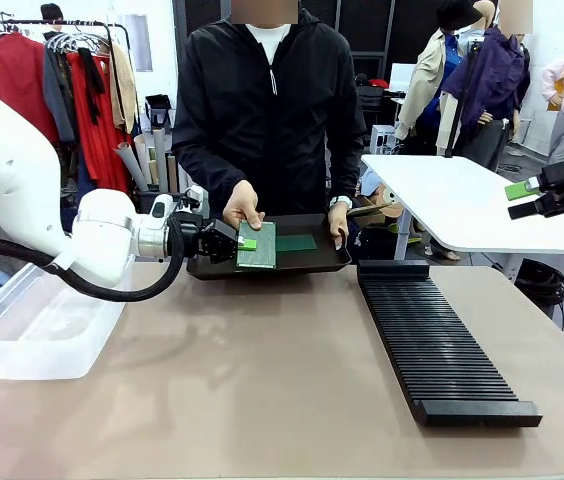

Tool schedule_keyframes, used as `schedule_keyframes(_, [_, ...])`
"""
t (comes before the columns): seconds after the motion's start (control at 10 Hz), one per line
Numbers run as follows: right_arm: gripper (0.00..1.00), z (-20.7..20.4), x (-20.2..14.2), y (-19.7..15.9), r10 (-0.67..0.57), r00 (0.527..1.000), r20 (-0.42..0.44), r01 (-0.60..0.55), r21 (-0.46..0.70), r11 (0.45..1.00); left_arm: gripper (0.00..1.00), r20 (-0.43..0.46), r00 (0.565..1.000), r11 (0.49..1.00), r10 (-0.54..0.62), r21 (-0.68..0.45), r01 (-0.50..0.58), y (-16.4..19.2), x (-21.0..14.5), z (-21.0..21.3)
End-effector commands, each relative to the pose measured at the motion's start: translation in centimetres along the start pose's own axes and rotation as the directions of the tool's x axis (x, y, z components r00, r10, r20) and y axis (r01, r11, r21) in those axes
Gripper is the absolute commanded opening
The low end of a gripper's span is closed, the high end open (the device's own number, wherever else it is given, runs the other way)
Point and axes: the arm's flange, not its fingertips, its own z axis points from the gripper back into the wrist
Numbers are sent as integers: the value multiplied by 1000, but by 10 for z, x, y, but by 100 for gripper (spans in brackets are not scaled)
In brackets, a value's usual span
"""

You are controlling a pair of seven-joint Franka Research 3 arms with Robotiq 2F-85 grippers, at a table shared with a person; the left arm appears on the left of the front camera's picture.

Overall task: Sort PCBs into racks and boxes based on the side picked up.
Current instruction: Pick up the Blank PCB handed by the Human, then if the short side of the Blank PCB is picked up, insert it into the PCB Rack ; if the long side is picked up, place it in the Organizing box.

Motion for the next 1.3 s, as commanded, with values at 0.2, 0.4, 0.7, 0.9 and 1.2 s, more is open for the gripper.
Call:
schedule_keyframes(0.2, [100, 0, 0, 1, 5, 1000, 9, -5, 8, 1000, 0, 3, 1000, 1000, -3, 6, 3, 0, 0, 0])
schedule_keyframes(0.4, [100, 0, 0, 1, 5, 1000, 9, -5, 8, 1000, 0, 3, 1000, 1000, -3, 6, 3, 0, 0, 0])
schedule_keyframes(0.7, [100, 0, 0, 1, 5, 1000, 9, -5, 8, 1000, 0, 3, 1000, 1000, -3, 6, 3, 0, 0, 0])
schedule_keyframes(0.9, [100, 0, 0, 1, 5, 1000, 9, -5, 8, 1000, 0, 3, 1000, 1000, -3, 6, 3, 0, 0, 0])
schedule_keyframes(1.2, [100, 0, 0, 1, 5, 1000, 9, -5, 8, 1000, 0, 3, 1000, 1000, -3, 6, 3, 0, 0, 0])
